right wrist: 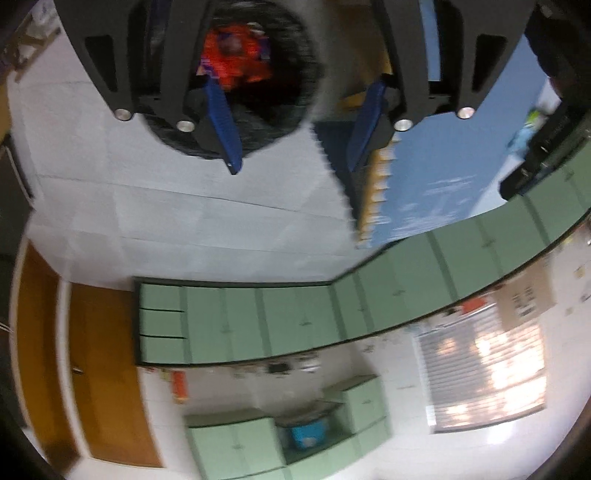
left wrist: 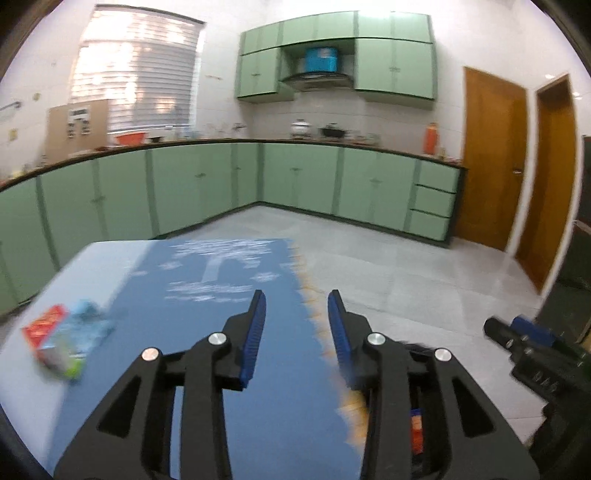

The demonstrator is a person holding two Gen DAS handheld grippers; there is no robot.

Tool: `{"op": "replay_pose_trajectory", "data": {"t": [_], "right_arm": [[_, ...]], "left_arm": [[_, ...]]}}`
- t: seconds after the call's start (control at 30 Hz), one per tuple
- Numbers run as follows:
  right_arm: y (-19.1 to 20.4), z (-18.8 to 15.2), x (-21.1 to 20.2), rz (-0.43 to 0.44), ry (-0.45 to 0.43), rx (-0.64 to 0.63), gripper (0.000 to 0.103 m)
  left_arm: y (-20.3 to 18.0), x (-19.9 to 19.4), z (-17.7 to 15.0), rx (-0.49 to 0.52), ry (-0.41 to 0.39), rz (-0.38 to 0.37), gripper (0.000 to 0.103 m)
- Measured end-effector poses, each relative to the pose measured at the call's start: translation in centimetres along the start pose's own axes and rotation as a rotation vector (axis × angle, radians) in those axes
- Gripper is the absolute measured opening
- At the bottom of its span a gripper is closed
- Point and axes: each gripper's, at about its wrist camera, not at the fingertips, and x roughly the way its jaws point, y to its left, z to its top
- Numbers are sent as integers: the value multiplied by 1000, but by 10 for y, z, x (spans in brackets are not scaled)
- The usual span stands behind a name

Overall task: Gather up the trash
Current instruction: 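Carry the red plastic bag over the bin and open both tools, then grasp the blue milk carton with the right tool while the left tool grasps the red cup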

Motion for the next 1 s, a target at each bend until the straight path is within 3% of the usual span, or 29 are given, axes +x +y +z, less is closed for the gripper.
{"op": "replay_pose_trajectory", "data": {"t": [0.17,0.33,0.47,0.73,1.0], "right_arm": [[101,-10,20,157,52,-104,76],[186,-22,37,278,81,-181,76],[250,-38,46,345,92,-248,76],[338,-78,58,415,170,-338,74],[387,-96,66,415,208,-387,74]], "left_arm": [[90,-19,-14,-19,30,195,39],[179,-33,-21,-83,63,360,38],[226,-48,-25,-120,69,442,38],[287,-68,-34,-200,86,492,38],[316,-70,-40,-245,93,479,38]]}}
